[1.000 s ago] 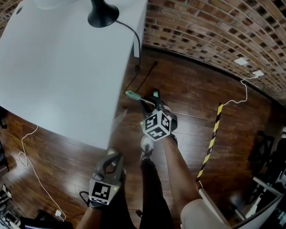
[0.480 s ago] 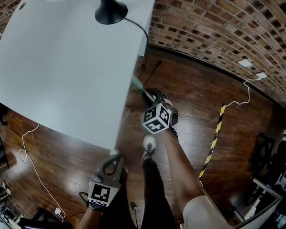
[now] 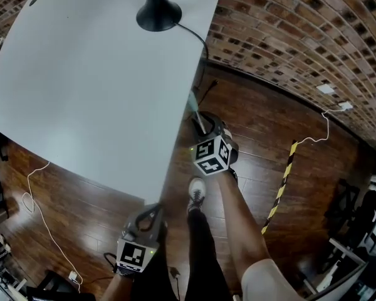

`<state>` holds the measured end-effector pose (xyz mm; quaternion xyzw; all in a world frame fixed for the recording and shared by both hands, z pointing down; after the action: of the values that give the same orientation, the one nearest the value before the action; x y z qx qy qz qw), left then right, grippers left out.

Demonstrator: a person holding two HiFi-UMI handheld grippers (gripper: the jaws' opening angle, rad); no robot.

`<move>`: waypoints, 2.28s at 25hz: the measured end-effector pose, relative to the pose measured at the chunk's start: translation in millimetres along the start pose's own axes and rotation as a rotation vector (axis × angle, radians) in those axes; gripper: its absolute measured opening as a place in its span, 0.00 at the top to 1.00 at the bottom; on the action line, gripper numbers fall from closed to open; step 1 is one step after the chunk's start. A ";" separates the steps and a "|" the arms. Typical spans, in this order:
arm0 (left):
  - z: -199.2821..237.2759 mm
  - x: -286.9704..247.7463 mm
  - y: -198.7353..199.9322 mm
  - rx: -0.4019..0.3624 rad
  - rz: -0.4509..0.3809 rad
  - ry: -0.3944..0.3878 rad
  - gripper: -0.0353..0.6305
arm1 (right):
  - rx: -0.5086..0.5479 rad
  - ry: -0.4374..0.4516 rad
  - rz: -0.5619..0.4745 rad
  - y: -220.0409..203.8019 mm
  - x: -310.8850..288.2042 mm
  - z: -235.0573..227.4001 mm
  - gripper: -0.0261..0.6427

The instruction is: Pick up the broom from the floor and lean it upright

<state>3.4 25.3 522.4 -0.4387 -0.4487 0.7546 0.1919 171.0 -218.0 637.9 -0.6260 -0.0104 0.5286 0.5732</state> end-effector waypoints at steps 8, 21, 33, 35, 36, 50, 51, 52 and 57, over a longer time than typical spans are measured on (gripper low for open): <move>7.1 -0.7 -5.5 -0.002 0.017 0.003 0.95 | -0.023 0.001 0.015 -10.0 3.7 2.2 0.72; 6.4 8.9 26.0 -0.043 -0.055 -0.008 0.95 | -0.140 -0.152 0.004 -28.5 79.5 1.7 0.82; 15.1 79.4 89.1 -0.154 -0.129 -0.005 0.95 | -0.130 -0.351 -0.009 22.1 211.5 18.3 0.93; 17.7 95.1 101.8 -0.153 -0.147 -0.018 0.95 | -0.141 -0.408 -0.026 39.6 242.2 27.6 0.93; 19.5 104.3 110.7 -0.125 -0.160 -0.022 0.95 | -0.147 -0.435 -0.037 49.5 258.4 34.2 0.94; 24.2 197.7 229.2 -0.186 -0.336 -0.021 0.95 | -0.149 -0.506 -0.309 184.5 419.0 79.9 0.94; 19.6 200.8 236.2 -0.203 -0.344 -0.019 0.95 | -0.157 -0.509 -0.342 193.5 428.4 76.8 0.94; 14.9 203.3 244.1 -0.215 -0.355 -0.017 0.95 | -0.168 -0.508 -0.371 202.2 437.7 73.3 0.94; -8.7 220.4 288.9 -0.268 -0.421 0.026 0.95 | -0.179 -0.449 -0.472 242.7 478.2 61.0 0.94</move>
<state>-78.6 29.1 168.4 -0.3667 -0.6238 0.6260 0.2907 196.9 38.0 163.4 -0.5222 -0.3276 0.5030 0.6058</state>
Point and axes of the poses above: the fingertips, and each gripper's own axes: x backward along the fingers, z to its left, y out of its top, the point moved 9 cm from there along x, backward along the fingers, and after that the axes turned 4 degrees about -z, right-handed, at the moved point
